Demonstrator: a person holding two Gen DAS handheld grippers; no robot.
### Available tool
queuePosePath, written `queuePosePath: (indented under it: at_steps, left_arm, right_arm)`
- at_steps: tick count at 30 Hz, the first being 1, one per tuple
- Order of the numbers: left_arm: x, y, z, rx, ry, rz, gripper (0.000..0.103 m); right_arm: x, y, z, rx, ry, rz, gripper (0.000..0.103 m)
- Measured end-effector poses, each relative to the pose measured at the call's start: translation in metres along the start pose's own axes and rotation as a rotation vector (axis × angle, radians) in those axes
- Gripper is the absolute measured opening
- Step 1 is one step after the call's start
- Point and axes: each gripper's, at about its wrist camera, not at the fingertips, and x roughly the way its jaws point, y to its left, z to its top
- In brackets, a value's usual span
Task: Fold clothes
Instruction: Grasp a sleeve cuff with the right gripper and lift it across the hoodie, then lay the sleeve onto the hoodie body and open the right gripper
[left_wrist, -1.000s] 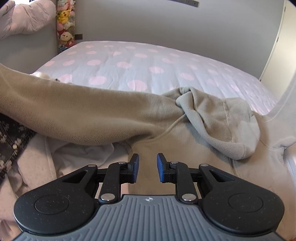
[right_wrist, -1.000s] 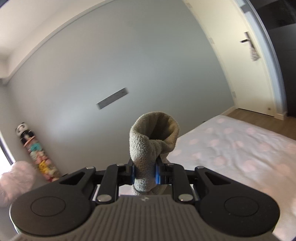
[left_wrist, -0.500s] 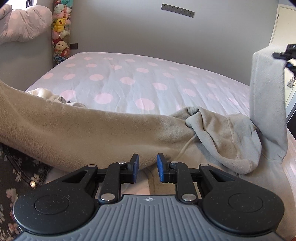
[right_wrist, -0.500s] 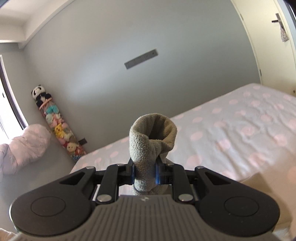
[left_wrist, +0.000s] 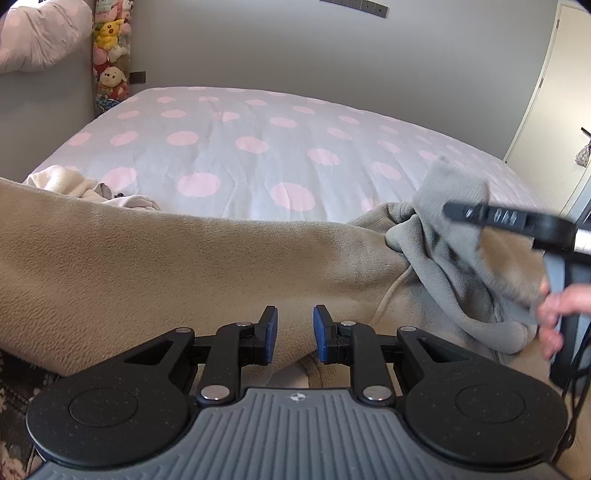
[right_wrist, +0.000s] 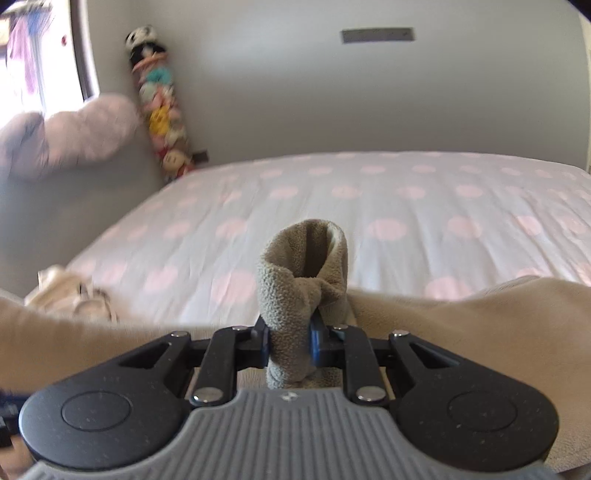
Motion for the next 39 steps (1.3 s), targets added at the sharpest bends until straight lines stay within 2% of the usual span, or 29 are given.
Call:
queuePosePath:
  at_steps: [5, 8, 9, 13, 16, 21, 24, 27, 30, 35, 39]
  left_arm:
    - [0.010, -0.007, 0.008, 0.009, 0.014, 0.001, 0.019]
    - [0.011, -0.016, 0.013, 0.024, 0.011, 0.000, 0.020]
    - [0.010, -0.020, 0.015, 0.031, 0.008, -0.001, 0.024]
    - [0.002, -0.038, 0.019, 0.037, -0.029, -0.012, 0.041]
    - [-0.002, -0.059, 0.021, 0.062, -0.040, -0.028, 0.042]
    - [0.007, -0.092, 0.024, 0.127, -0.041, -0.030, 0.048]
    - [0.022, -0.102, 0.024, 0.149, -0.029, -0.018, 0.048]
    - [0.037, -0.108, 0.026, 0.149, -0.012, -0.005, 0.048]
    - [0.052, -0.114, 0.027, 0.148, 0.005, 0.008, 0.048]
    - [0.076, -0.125, 0.029, 0.156, 0.039, 0.026, 0.048]
    - [0.096, -0.133, 0.028, 0.171, 0.075, 0.044, 0.048]
  right_arm:
    - [0.018, -0.002, -0.013, -0.014, 0.071, 0.082, 0.035]
    - [0.010, -0.005, -0.012, -0.024, 0.063, 0.134, 0.047]
    - [0.006, -0.006, -0.011, -0.029, 0.058, 0.151, 0.051]
    - [-0.030, -0.011, -0.013, -0.050, 0.019, 0.178, 0.065]
    - [-0.067, -0.024, -0.022, -0.055, 0.002, 0.180, 0.066]
    - [-0.123, -0.065, -0.050, -0.051, -0.019, 0.079, 0.066]
    - [-0.152, -0.099, -0.072, -0.048, -0.025, -0.028, 0.066]
    - [-0.174, -0.135, -0.093, -0.070, -0.035, -0.177, 0.066]
    - [-0.180, -0.171, -0.108, -0.051, -0.038, -0.327, 0.066]
    - [-0.163, -0.210, -0.118, -0.048, -0.030, -0.452, 0.066]
    - [-0.150, -0.235, -0.125, 0.051, -0.013, -0.438, 0.065]
